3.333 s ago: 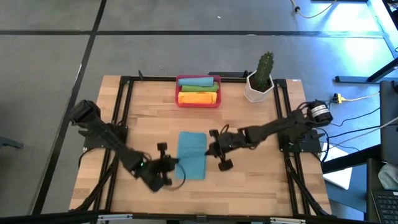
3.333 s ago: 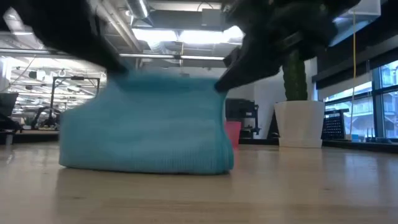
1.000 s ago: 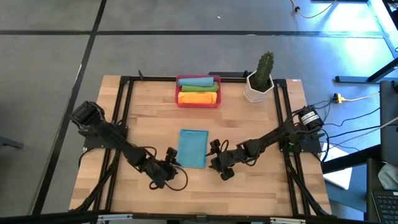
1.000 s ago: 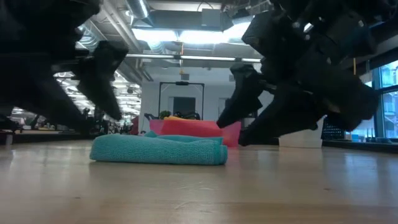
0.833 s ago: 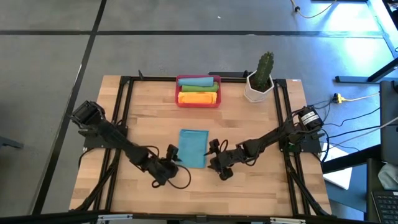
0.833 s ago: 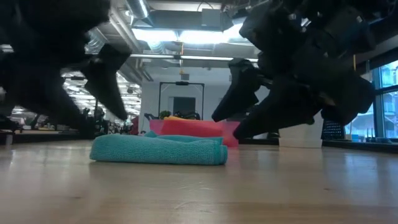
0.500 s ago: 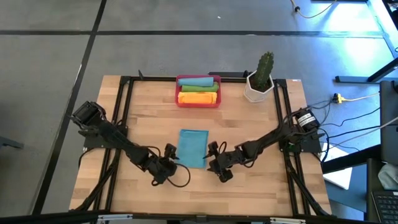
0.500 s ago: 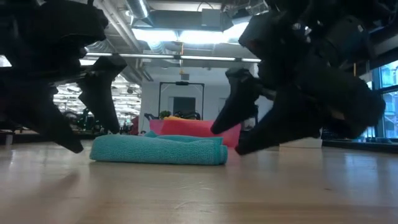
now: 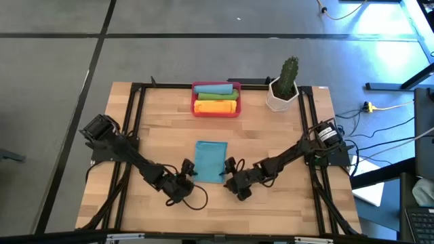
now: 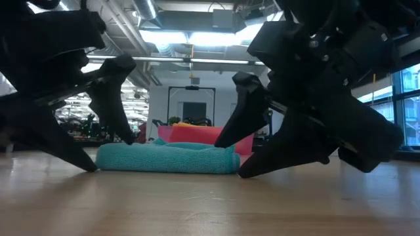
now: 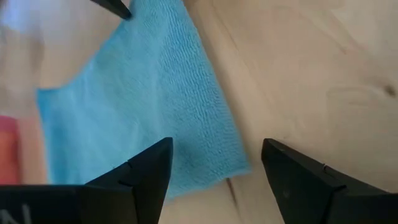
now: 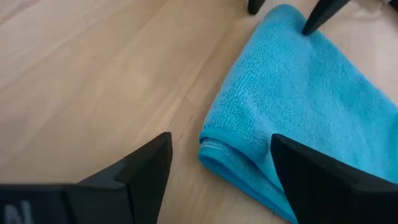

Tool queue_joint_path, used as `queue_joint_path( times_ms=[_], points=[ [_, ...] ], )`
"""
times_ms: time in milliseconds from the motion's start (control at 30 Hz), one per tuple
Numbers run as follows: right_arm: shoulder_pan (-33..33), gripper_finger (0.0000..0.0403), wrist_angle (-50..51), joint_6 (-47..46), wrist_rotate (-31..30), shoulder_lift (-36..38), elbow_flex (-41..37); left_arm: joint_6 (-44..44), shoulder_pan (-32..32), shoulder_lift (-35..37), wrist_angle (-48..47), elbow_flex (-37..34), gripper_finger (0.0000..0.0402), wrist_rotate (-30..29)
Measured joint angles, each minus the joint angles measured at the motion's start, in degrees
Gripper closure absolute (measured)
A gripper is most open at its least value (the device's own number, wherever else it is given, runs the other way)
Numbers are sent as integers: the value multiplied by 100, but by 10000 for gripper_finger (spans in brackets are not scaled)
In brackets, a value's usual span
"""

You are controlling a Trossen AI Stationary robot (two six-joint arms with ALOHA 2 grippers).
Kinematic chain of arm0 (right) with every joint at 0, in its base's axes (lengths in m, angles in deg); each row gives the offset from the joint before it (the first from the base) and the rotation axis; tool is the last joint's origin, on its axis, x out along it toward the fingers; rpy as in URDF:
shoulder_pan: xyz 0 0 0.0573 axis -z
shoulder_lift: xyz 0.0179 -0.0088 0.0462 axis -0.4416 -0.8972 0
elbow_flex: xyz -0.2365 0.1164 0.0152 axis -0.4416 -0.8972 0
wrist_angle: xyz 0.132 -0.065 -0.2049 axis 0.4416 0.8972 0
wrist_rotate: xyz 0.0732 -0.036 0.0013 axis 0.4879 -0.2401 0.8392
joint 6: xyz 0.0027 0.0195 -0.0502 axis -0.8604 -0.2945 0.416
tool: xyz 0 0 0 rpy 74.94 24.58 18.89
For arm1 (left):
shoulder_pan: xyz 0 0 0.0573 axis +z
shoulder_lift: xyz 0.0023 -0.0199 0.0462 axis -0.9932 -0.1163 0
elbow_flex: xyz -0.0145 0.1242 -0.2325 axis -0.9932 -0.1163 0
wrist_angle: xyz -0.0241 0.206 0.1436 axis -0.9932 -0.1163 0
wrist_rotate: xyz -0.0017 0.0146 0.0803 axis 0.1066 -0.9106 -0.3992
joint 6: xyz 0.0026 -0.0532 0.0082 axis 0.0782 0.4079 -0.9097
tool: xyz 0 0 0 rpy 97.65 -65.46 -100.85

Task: Roll microfiber towels into tight, uniform cylinder then place into a basket
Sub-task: Roll the blue towel

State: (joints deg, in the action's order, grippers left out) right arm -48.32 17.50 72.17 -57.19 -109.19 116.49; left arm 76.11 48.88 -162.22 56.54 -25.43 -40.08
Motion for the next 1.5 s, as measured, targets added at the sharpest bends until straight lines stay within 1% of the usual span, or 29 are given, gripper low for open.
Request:
queue_joint_path(
  times_ms=[133,300,400,667,733,833,967,1033,1067,1133,1233,1333,1400,1500],
  points=[
    [-30,158,28,321,-61,-8,0,-545,-67,-32,105,-13,164,-303],
    [-23,199,63,597,-140,-18,-2,-1024,-61,-37,99,-15,176,-364],
    [-21,219,88,612,-347,-24,-7,-1248,-43,-39,82,-17,185,-364],
    [-8,244,114,638,-474,-24,-15,-1573,114,-39,-94,-23,217,-230],
    [-6,253,122,638,-478,-27,-17,-1618,145,-39,-106,-27,234,-206],
    [-1,275,138,618,-477,-27,-22,-1614,180,-43,-126,-35,270,-185],
    [16,319,160,566,-516,-27,-24,-1592,176,-50,-43,-46,339,-189],
    [20,346,160,518,-543,-27,-24,-1490,148,-51,124,-59,378,-204],
    [18,362,162,411,-632,-27,-26,-1396,132,-49,198,-64,389,-217],
    [12,389,171,128,-850,-27,-27,-1166,99,-39,411,-74,394,-214],
    [3,394,177,-239,-857,-24,-33,-676,7,-37,485,91,399,-226],
    [-2,398,179,-724,-611,5,-39,34,-87,-32,491,257,400,-211],
    [-5,399,222,-1059,-271,71,-42,506,-115,-26,480,373,401,-218],
    [-11,400,237,-1420,218,222,-61,930,-151,-17,450,473,401,-237]
  ],
)
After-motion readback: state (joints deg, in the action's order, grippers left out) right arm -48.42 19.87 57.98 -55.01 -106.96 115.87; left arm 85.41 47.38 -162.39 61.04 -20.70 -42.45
